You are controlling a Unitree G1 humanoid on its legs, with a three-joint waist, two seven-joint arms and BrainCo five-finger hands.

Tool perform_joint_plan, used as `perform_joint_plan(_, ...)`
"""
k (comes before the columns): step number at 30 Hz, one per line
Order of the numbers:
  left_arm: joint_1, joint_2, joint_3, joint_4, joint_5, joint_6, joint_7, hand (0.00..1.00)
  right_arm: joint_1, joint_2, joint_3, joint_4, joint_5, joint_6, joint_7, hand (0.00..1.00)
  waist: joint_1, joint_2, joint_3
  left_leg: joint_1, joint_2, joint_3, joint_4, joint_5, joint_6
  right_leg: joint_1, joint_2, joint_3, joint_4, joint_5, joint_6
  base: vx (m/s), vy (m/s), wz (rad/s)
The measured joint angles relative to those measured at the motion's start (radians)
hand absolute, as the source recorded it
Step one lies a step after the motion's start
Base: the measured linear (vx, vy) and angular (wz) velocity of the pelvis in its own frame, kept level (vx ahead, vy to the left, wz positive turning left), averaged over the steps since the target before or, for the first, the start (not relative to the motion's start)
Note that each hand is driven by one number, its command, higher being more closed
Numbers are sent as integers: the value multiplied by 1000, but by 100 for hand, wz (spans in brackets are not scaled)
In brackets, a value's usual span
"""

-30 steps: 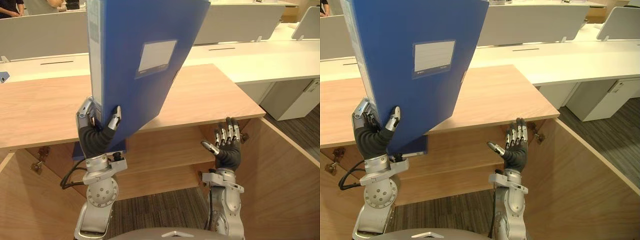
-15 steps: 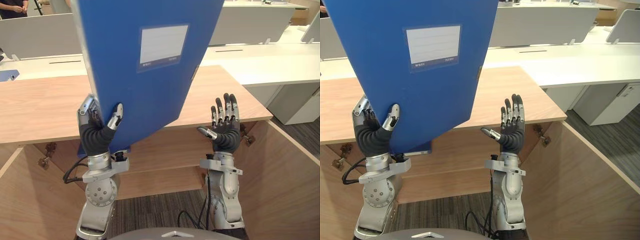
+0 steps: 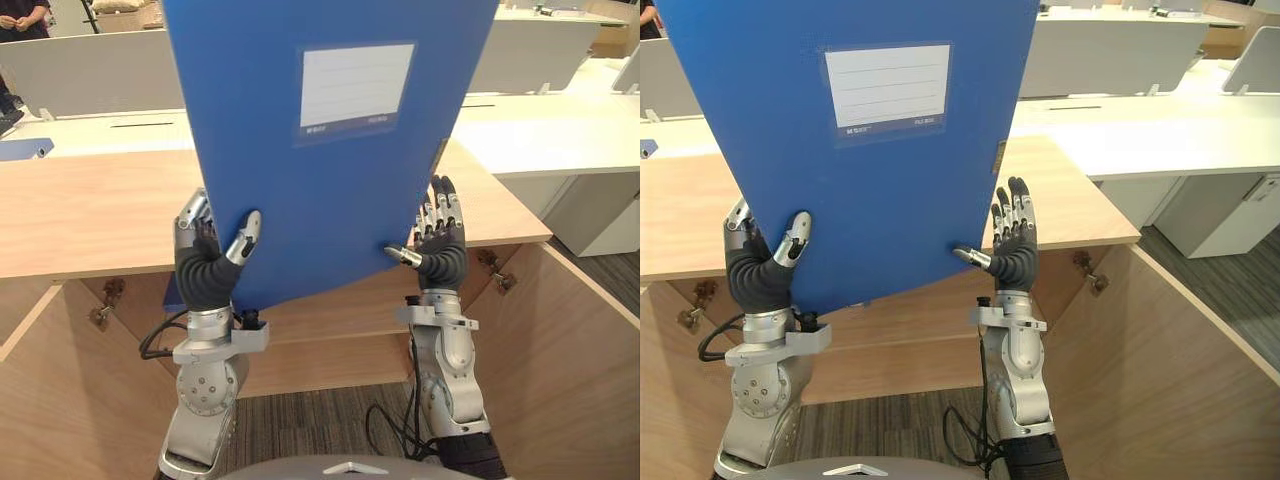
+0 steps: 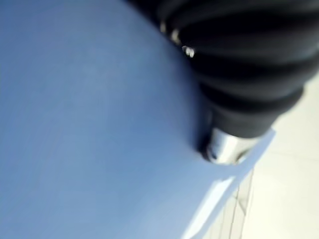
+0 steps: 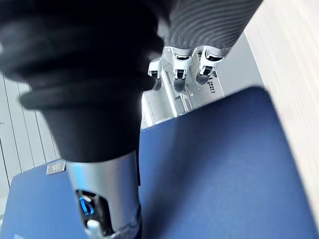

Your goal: Walk over to the cabinet, pick up the folder, carry it to the office cabinet, place the folder inside the office cabinet, then close the office cabinet door

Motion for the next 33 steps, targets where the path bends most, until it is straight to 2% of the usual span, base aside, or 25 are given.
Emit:
perform_joint_plan(15,0,40,-34,50,-39,-12,-57,100,-72,-73,-16,39,1,21,39,0,20,-10,-3,-14,-3,-12,-6,15,4,-6,-4,-9,0,2,-1,-12,-1,2)
perform_joint_plan(16,0,44,-35,56,-39,-12,-58,100,-76,-87,-15,39,1,21,45,100,21,-10,-3,-15,-4,-13,-6,16,5,-7,-4,-10,-1,3,0,0,0,0)
perform_joint_plan(23,0,67,-34,88,-56,-18,-58,100,-80,-129,2,39,2,25,82,100,25,-14,-1,-15,-4,-14,-6,18,5,-7,-5,-10,0,5,-1,0,0,0)
perform_joint_plan(33,6,89,-27,138,-57,-30,-58,100,-80,-131,3,49,24,43,127,100,28,-25,-2,-34,-5,-16,-6,26,8,-24,-5,-11,-1,12,2,0,0,0)
